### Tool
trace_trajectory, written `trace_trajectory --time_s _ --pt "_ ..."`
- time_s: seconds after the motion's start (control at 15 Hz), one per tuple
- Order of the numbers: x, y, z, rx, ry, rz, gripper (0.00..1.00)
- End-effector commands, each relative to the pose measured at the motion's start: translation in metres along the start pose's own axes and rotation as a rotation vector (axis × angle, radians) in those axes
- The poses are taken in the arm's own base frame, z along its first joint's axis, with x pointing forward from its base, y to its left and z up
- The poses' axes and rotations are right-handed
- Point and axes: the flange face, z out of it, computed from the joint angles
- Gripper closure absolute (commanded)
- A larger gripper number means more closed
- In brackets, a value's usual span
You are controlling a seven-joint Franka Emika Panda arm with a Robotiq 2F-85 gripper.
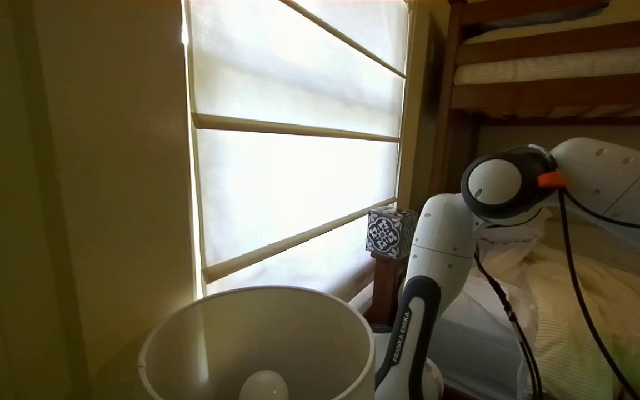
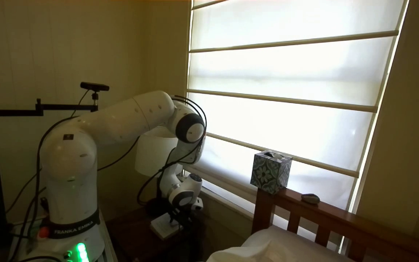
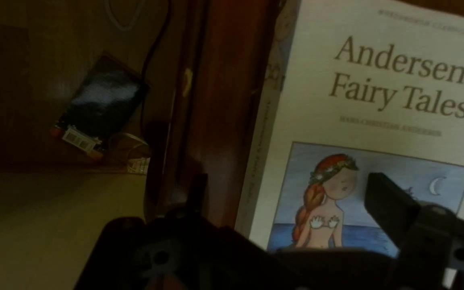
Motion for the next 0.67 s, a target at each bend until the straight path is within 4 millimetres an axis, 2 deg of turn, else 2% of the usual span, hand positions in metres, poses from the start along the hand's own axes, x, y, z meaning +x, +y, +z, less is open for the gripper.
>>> trace_trajectory --time_s 0.0,0.2,0.33,0.53,0.6 --pt "0.012 0.0 0.012 0.04 -0.014 -0.039 0.26" --pt "0.017 0.0 0.016 0.075 -0.038 -0.049 0.49" --pt "0.021 0.002 0.013 0.089 -0.046 -0.045 0.6" --pt "0.02 0.018 -0.006 0.079 -0.037 0.002 0.8" --pt "0.018 0.025 -0.011 0.073 -0.02 0.022 0.81"
